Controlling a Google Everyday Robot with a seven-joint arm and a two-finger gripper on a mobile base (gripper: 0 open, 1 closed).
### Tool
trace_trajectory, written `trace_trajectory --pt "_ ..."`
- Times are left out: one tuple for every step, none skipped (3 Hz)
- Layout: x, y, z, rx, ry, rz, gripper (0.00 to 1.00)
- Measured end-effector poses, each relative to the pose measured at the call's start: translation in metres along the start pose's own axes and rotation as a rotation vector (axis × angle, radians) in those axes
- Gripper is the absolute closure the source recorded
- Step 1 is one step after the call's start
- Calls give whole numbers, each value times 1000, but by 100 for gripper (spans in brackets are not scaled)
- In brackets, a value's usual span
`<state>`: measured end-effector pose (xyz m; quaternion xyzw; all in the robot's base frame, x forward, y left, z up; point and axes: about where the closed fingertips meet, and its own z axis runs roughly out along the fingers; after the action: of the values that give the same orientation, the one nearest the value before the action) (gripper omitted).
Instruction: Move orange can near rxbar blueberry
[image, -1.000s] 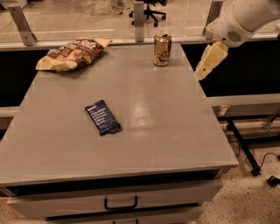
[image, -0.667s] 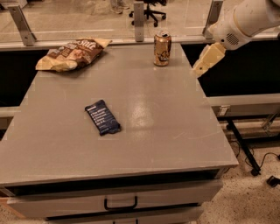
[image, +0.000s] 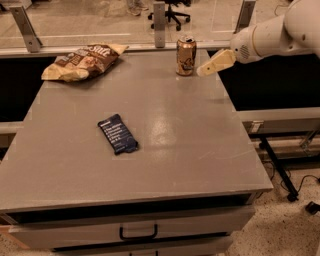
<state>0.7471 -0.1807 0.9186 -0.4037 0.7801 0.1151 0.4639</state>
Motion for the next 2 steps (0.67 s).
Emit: trace_trajectory --pt "-15 -12 44 8 -112 60 0" --pt "-24 -15 81 11 -174 98 0"
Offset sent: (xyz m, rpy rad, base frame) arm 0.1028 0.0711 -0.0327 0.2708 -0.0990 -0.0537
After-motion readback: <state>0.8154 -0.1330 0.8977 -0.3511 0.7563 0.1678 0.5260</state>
